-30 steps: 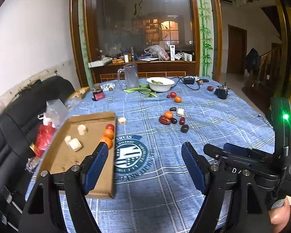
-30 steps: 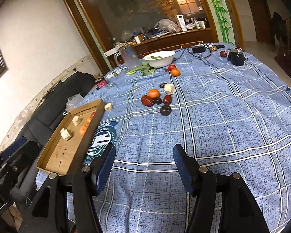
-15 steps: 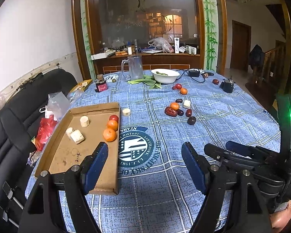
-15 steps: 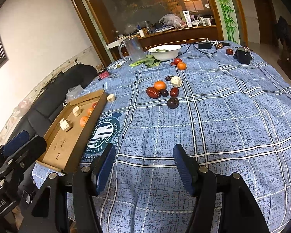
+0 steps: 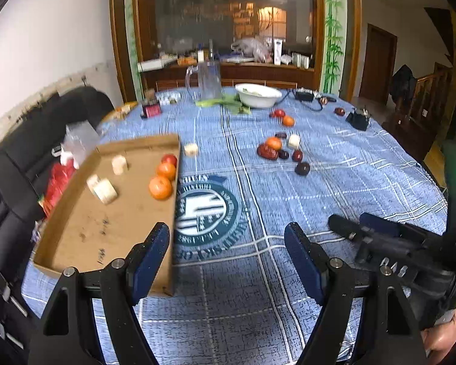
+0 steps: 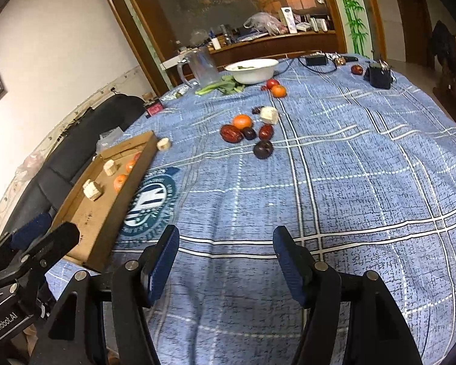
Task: Organize fruits
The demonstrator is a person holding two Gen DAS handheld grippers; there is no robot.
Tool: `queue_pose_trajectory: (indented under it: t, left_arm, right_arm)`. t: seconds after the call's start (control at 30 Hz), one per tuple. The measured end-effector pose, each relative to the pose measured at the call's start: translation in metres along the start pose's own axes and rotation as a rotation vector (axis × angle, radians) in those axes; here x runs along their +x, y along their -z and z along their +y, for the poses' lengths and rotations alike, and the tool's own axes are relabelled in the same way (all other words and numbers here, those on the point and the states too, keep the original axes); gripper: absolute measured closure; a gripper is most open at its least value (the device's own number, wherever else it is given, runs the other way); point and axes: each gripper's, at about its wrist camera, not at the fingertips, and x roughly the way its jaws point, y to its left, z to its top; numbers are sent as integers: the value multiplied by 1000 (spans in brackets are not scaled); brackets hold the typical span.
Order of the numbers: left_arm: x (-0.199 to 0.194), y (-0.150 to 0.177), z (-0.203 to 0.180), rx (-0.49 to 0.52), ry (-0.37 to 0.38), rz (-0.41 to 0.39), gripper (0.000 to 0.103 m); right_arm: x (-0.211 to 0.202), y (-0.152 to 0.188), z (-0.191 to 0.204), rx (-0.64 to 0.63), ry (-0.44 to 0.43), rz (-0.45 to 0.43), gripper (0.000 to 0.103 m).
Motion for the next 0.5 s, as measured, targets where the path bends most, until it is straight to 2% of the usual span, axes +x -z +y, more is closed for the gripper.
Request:
queue_pose_trajectory:
  t: [0.13, 0.27, 0.5]
  left_arm:
    - [20, 3, 5, -39, 40, 45, 26]
    - [32, 1, 15, -83, 70, 50, 26]
    - [56, -35, 32, -137, 131, 72, 26]
  right_arm:
    - [7, -11, -20, 34, 21, 8, 35]
    - [21, -34, -34, 39, 33, 35, 35]
    - [69, -78, -29, -51, 78, 63, 35]
